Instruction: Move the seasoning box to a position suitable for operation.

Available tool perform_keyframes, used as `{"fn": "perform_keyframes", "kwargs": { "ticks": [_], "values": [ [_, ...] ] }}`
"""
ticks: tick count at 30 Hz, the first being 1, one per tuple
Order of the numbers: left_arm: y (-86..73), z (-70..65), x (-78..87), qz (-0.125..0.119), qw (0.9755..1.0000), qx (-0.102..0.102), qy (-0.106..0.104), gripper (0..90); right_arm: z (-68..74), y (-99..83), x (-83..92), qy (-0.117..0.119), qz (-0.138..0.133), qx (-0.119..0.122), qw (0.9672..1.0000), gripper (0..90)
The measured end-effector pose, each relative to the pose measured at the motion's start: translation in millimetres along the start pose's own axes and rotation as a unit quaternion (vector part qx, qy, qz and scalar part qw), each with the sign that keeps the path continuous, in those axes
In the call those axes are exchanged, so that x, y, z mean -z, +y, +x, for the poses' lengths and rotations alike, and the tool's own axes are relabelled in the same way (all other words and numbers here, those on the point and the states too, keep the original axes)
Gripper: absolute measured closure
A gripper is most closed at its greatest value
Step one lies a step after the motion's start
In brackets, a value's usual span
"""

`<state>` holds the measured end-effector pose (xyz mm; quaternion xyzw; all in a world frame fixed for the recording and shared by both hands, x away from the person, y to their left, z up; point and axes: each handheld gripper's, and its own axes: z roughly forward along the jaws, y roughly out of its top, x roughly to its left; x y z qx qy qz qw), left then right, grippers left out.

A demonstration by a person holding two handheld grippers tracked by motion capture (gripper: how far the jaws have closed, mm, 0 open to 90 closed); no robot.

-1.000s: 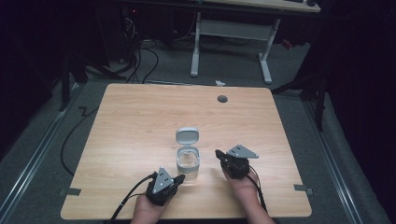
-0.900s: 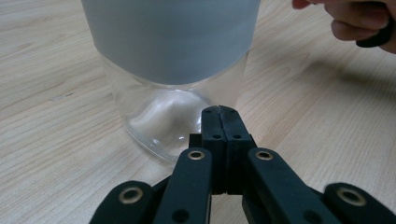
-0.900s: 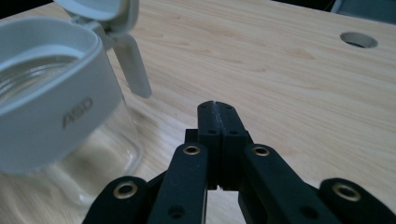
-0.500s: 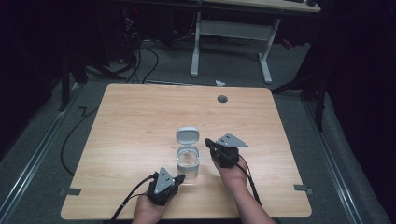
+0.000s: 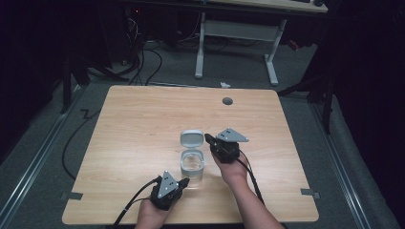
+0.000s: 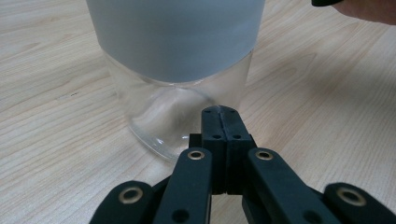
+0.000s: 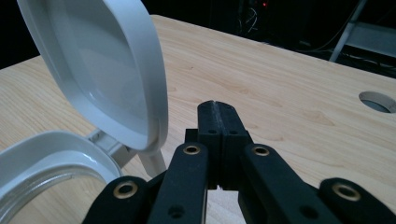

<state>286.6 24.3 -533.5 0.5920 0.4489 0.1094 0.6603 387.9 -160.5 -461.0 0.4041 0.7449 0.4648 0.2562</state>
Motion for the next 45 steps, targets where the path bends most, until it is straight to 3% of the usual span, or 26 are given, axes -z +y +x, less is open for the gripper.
{"fn": "perform_keyframes", "kwargs": {
  "ticks": [17,35,45],
  "values": [
    [-0.1,-0.4,0.0,0.001,1.0,0.001,-0.002,90.0,3.0,17.2,0.7,0.008,-0.009,0.015,0.9998,90.0],
    [-0.8,-0.9,-0.1,0.003,1.0,-0.003,-0.003,90.0,8.0,15.9,9.7,0.017,-0.016,0.022,0.9995,90.0],
    [-0.2,-0.8,-0.1,0.001,1.0,-0.001,-0.003,90.0,21.2,0.6,26.1,0.033,-0.02,0.032,0.9988,90.0]
  ]
}}
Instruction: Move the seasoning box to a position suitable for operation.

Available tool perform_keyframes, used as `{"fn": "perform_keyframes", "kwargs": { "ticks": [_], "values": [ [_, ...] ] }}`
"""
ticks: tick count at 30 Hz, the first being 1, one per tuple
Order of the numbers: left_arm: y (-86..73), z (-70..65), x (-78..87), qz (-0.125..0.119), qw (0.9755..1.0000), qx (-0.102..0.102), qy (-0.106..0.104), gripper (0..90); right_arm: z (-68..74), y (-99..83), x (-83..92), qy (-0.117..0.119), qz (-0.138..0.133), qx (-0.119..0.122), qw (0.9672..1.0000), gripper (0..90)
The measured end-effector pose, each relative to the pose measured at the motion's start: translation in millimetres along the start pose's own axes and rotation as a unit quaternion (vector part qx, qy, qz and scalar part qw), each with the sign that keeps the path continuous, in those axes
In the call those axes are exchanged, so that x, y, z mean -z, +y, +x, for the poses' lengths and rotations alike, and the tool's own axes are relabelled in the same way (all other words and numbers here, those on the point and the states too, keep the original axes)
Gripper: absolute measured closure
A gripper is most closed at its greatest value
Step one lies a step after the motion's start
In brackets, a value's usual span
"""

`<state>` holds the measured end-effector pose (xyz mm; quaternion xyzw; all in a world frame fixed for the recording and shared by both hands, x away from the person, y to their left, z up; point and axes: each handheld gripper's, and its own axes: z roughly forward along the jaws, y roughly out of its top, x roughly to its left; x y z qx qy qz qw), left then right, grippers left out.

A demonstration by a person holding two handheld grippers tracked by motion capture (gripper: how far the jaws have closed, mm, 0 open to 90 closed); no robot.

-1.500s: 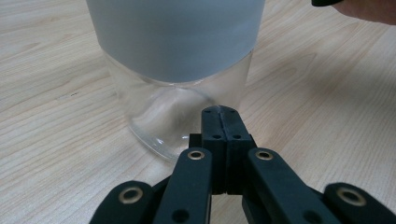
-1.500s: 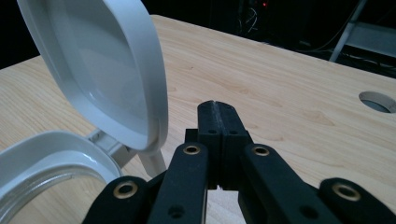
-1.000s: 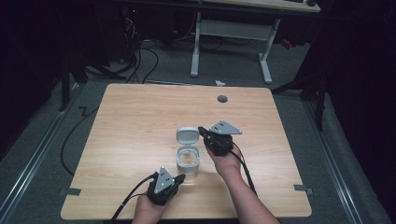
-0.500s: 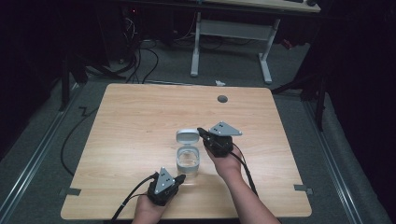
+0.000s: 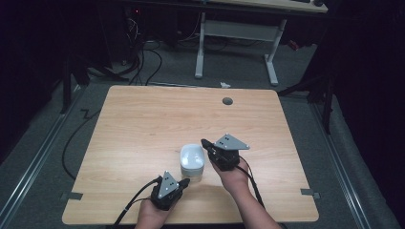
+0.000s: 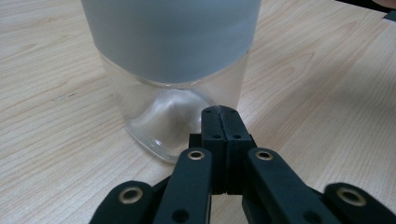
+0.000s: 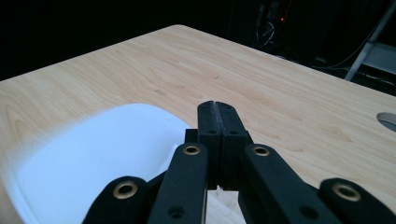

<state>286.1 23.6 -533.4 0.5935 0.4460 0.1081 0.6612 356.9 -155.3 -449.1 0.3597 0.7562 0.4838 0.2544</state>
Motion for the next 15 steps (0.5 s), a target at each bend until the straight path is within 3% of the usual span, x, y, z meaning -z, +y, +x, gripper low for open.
{"fn": "perform_keyframes", "kwargs": {
  "ticks": [8,15],
  "values": [
    [6.3,0.4,3.8,0.005,0.9999,0.01,-0.003,90.0,0.0,-1.3,7.8,-0.001,-0.001,-0.001,1.0,89.8],
    [12.8,3.0,11.5,0.012,0.9999,-0.001,-0.003,90.0,-5.5,-1.7,9.5,-0.005,0.003,-0.001,1.0,88.5]
  ]
}}
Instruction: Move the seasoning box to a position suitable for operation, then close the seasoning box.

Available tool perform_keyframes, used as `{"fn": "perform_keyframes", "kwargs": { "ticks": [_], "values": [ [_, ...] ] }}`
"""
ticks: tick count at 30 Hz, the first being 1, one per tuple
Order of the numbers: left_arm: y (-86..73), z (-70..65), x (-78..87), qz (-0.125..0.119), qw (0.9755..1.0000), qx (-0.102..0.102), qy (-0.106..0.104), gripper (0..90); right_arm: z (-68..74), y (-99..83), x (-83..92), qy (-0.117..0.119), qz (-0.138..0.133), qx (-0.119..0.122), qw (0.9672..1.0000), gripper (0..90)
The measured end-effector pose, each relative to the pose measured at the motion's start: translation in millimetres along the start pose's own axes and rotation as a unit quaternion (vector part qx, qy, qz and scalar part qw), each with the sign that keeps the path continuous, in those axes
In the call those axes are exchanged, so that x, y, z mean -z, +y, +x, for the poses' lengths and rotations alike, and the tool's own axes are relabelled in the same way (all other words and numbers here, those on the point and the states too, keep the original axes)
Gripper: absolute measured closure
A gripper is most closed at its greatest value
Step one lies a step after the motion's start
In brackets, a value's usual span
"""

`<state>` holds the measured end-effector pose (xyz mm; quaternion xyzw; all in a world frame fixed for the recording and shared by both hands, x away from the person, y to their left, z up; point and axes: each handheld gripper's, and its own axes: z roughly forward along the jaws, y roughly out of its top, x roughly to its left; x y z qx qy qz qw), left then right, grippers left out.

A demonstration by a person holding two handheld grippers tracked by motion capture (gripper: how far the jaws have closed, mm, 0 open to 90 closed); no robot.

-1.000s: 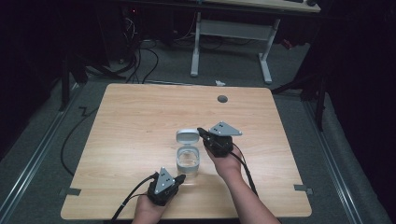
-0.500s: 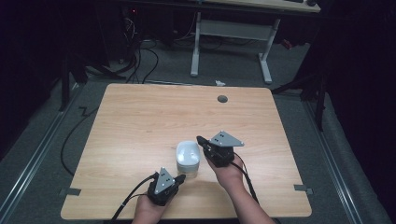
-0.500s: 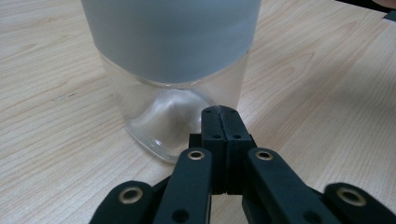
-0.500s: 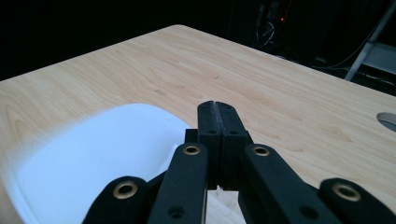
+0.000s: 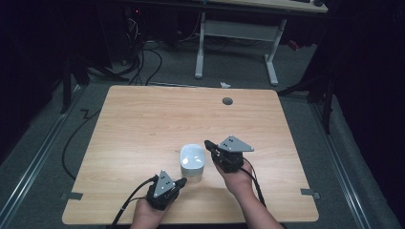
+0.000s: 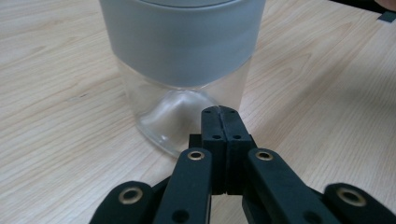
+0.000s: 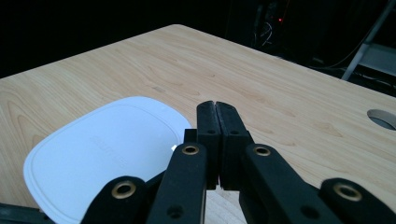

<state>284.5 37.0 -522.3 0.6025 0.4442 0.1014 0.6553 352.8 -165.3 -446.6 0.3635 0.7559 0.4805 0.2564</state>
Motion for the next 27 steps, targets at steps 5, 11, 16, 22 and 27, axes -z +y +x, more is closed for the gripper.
{"fn": "perform_keyframes", "kwargs": {
  "ticks": [5,11,16,22,27],
  "values": [
    [7.0,6.0,8.2,0.001,0.9999,-0.011,0.008,87.2,-7.9,1.4,8.2,-0.004,0.0,-0.008,1.0,86.4],
    [23.9,23.4,20.0,-0.015,0.9994,-0.004,0.032,82.5,-17.9,-3.0,15.8,-0.017,-0.001,-0.02,0.9997,84.3],
    [39.0,40.1,29.7,-0.033,0.9978,-0.006,0.058,77.4,-24.2,-7.7,21.5,-0.026,-0.002,-0.022,0.9994,80.9],
    [50.6,66.9,36.9,-0.05,0.9933,-0.007,0.104,65.1,-32.4,-17.2,25.1,-0.032,0.0,-0.026,0.9992,73.7],
    [55.0,99.1,43.8,-0.056,0.9857,-0.007,0.159,56.6,-51.2,-38.4,32.4,-0.052,0.013,-0.045,0.9975,60.7]
  ]
}}
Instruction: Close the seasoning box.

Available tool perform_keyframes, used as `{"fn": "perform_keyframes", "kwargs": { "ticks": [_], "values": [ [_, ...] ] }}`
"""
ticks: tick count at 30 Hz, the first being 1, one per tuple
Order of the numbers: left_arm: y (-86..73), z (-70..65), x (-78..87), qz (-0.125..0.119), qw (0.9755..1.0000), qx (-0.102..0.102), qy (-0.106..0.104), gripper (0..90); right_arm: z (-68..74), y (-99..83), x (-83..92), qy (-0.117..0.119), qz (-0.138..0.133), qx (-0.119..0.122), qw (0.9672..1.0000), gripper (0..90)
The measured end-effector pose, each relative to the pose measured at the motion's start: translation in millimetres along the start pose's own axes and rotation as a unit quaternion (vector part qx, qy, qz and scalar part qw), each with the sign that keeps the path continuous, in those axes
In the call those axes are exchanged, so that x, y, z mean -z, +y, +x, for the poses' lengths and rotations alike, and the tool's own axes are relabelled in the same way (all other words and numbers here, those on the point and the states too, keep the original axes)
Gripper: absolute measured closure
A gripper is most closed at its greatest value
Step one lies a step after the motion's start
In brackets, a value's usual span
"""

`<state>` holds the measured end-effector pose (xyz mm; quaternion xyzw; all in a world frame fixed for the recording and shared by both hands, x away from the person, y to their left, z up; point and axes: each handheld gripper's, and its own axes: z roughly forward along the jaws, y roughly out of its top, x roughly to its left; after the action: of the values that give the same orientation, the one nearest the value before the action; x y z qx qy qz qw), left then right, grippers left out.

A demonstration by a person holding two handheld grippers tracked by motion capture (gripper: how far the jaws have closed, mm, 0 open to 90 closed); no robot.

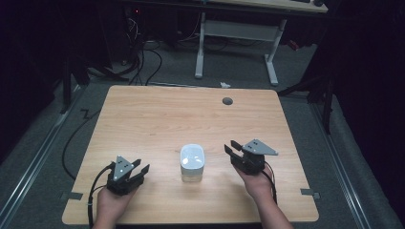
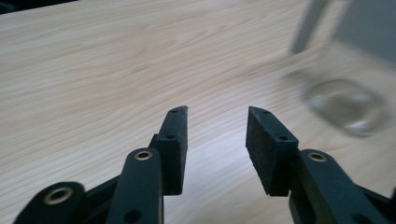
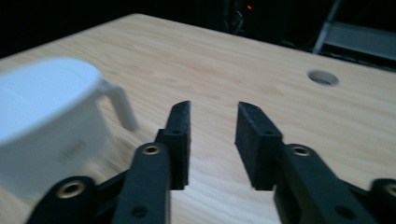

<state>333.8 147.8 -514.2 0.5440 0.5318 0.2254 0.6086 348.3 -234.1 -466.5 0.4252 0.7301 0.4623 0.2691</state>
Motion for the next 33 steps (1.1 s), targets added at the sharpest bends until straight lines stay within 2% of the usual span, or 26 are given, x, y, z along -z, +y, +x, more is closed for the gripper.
{"fn": "perform_keyframes", "kwargs": {
  "ticks": [1,2,4,5,6,9,10,11,12,13,14,15,16,18,19,22,23,28,33],
  "values": [
    [0.5,6.7,0.3,-0.002,0.9999,0.005,0.008,55.7,-12.7,-10.8,4.9,-0.015,0.007,-0.007,0.9998,56.5],
    [1.1,12.8,1.0,-0.003,0.9998,0.008,0.016,55.7,-12.7,-10.8,4.9,-0.015,0.007,-0.007,0.9998,56.5],
    [2.8,23.1,2.6,-0.009,0.9993,0.008,0.035,53.7,-26.8,-23.9,12.4,-0.037,0.009,-0.017,0.9991,52.9],
    [5.4,32.3,5.9,-0.017,0.9986,0.008,0.049,52.5,-41.7,-37.3,20.1,-0.06,0.013,-0.031,0.9976,49.6],
    [5.4,32.3,5.9,-0.017,0.9986,0.008,0.049,52.0,-41.7,-37.3,20.1,-0.06,0.013,-0.031,0.9976,49.6],
    [9.8,45.9,11.2,-0.027,0.997,0.01,0.071,50.8,-60.6,-53.1,34.3,-0.094,0.019,-0.041,0.9946,44.6],
    [11.9,50.0,13.6,-0.032,0.9965,0.014,0.076,50.5,-65.1,-57.8,39.8,-0.103,0.021,-0.044,0.9935,42.9],
    [14.8,56.0,17.9,-0.04,0.9953,0.027,0.084,50.0,-70.1,-67.5,52.7,-0.12,0.02,-0.053,0.9912,38.7],
    [14.8,56.0,17.9,-0.04,0.9953,0.027,0.084,49.9,-70.1,-67.5,52.7,-0.12,0.02,-0.053,0.9912,38.7],
    [14.9,56.9,19.3,-0.041,0.9951,0.035,0.083,49.9,-71.1,-73.2,60.0,-0.127,0.012,-0.058,0.9902,38.2],
    [12.3,53.5,19.2,-0.034,0.9956,0.029,0.082,49.3,-71.6,-82.1,68.5,-0.119,0.004,-0.078,0.9899,36.9],
    [12.3,53.5,19.2,-0.034,0.9956,0.029,0.082,48.5,-71.6,-82.1,68.5,-0.119,0.004,-0.078,0.9899,36.9],
    [10.0,50.3,18.2,-0.033,0.996,0.021,0.081,48.0,-69.5,-85.4,67.0,-0.12,0.022,-0.048,0.9914,36.5],
    [6.2,45.3,16.8,-0.028,0.9961,0.013,0.083,47.9,-69.7,-86.7,64.8,-0.121,0.028,-0.043,0.9913,36.3],
    [5.0,44.0,17.1,-0.026,0.9961,0.016,0.082,47.8,-70.4,-87.1,61.2,-0.113,0.033,-0.06,0.9913,35.7],
    [1.5,40.8,18.4,-0.021,0.9961,0.02,0.083,48.5,-68.2,-86.4,59.6,-0.106,0.028,-0.06,0.9922,35.7],
    [0.0,39.6,17.0,-0.018,0.9961,0.014,0.086,48.6,-66.7,-86.4,58.9,-0.101,0.027,-0.052,0.9932,35.8],
    [0.0,38.7,13.8,-0.018,0.9964,0.021,0.08,48.6,-69.4,-86.9,59.1,-0.1,0.03,-0.058,0.9928,35.3],
    [-0.6,37.0,15.2,-0.011,0.9973,0.003,0.072,48.5,-67.4,-86.1,58.6,-0.104,0.032,-0.053,0.9926,31.9]
  ]
}}
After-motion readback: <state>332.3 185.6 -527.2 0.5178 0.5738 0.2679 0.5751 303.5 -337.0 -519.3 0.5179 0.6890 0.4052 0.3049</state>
